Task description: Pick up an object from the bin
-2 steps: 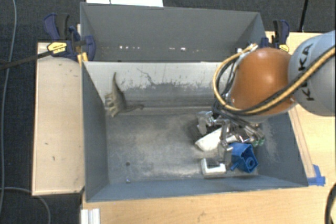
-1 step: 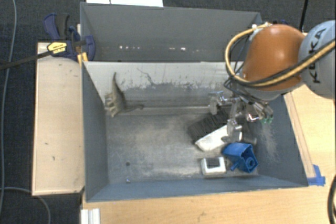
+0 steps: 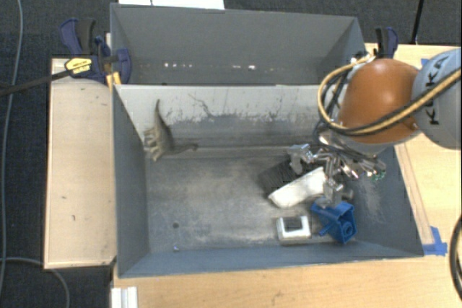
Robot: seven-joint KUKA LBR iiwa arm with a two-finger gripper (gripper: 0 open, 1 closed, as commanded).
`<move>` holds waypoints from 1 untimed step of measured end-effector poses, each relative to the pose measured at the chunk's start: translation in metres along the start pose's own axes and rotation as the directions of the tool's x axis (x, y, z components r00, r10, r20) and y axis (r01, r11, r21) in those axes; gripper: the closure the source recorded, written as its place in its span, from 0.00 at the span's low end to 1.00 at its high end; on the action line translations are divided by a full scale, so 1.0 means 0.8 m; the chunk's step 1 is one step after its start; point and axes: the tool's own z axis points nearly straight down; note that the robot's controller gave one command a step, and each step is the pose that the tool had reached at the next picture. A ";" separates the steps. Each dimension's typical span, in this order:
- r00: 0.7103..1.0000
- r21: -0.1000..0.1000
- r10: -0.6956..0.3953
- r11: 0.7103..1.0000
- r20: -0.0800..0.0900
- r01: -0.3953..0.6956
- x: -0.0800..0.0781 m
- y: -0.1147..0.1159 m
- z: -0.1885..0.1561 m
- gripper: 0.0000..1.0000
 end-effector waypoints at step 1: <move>1.000 -0.011 0.023 1.000 -0.007 -0.023 -0.007 -0.017 0.033 1.00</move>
Offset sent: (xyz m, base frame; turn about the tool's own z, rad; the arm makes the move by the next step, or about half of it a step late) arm 0.0000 0.0000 0.0000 0.0000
